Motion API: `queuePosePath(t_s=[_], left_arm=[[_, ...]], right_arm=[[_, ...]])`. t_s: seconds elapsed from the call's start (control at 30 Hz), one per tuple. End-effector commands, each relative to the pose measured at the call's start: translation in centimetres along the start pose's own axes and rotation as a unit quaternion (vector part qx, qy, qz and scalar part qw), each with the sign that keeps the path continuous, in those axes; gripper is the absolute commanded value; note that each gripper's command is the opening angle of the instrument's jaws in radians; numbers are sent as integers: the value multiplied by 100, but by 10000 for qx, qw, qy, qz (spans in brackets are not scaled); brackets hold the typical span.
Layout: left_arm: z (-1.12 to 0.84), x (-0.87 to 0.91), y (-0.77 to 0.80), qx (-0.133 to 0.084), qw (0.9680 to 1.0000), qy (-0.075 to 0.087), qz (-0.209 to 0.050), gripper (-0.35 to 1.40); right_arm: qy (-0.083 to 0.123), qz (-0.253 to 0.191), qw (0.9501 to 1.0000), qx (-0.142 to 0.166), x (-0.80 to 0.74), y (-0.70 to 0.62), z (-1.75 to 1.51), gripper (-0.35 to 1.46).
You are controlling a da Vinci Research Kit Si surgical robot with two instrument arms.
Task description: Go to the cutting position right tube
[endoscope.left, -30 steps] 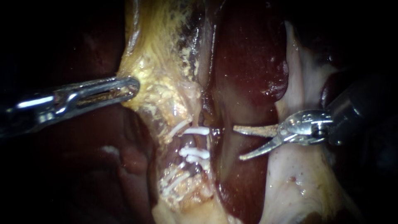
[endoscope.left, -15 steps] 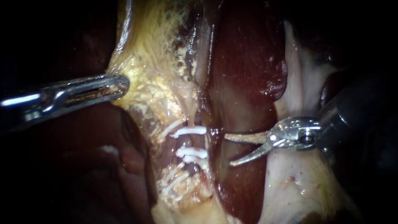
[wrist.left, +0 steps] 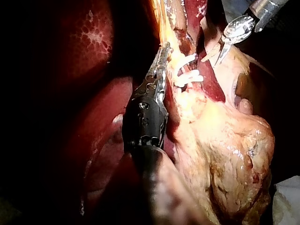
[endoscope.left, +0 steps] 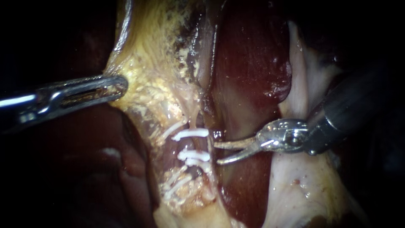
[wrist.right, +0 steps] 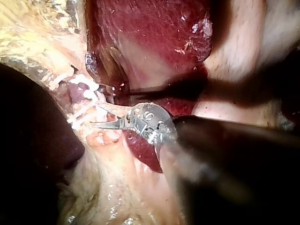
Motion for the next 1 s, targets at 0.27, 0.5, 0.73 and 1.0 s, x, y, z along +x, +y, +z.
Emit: queuePosePath(t_s=[0.27, 0.5, 0.73, 1.0], left_arm=[[-1, 0, -1, -3, 10000, 0, 0, -35], [-2, 0, -2, -7, 10000, -1, -2, -35], [-3, 0, -4, -12, 10000, -2, -5, -35], [-4, 0, -6, -15, 10000, -3, -6, -35]], right_arm=[[-28, 12, 10000, -15, 1, 10, 9, 26], [-93, 20, 9999, -62, 1, 20, 18, 32], [-161, 13, 9998, -115, -1, 33, 31, 36], [-260, 17, 9995, -154, -3, 41, 34, 37]])
